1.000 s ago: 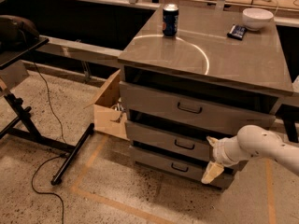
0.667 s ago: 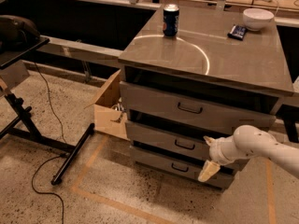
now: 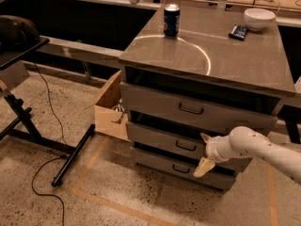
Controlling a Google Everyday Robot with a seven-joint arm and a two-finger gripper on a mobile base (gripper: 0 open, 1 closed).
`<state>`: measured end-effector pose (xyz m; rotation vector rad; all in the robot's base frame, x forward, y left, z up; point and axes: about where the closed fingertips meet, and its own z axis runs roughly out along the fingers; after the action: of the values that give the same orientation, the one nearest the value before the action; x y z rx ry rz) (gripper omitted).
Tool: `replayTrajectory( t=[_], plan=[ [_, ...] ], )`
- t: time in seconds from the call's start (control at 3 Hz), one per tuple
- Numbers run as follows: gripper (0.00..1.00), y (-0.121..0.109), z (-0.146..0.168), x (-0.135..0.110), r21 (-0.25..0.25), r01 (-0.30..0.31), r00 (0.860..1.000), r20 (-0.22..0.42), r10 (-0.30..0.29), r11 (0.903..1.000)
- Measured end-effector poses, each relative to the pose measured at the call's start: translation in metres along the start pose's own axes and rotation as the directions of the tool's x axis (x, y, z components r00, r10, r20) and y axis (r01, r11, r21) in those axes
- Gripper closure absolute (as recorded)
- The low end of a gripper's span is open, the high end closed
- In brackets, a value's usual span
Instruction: Open middle drawer
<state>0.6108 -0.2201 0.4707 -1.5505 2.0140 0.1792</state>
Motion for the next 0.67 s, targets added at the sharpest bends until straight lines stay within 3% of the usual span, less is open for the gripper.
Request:
replayTrajectory(
  t=[0.33,0.67],
  plan=[
    [0.00,-0.0033,0.0086,0.0009,0.018,-0.002,1.000,0.005,0.002,0.9998],
    [0.18,-0.0034,0.0184,0.0021,0.035,-0.011,1.000,0.014,0.010,0.9993]
  ],
)
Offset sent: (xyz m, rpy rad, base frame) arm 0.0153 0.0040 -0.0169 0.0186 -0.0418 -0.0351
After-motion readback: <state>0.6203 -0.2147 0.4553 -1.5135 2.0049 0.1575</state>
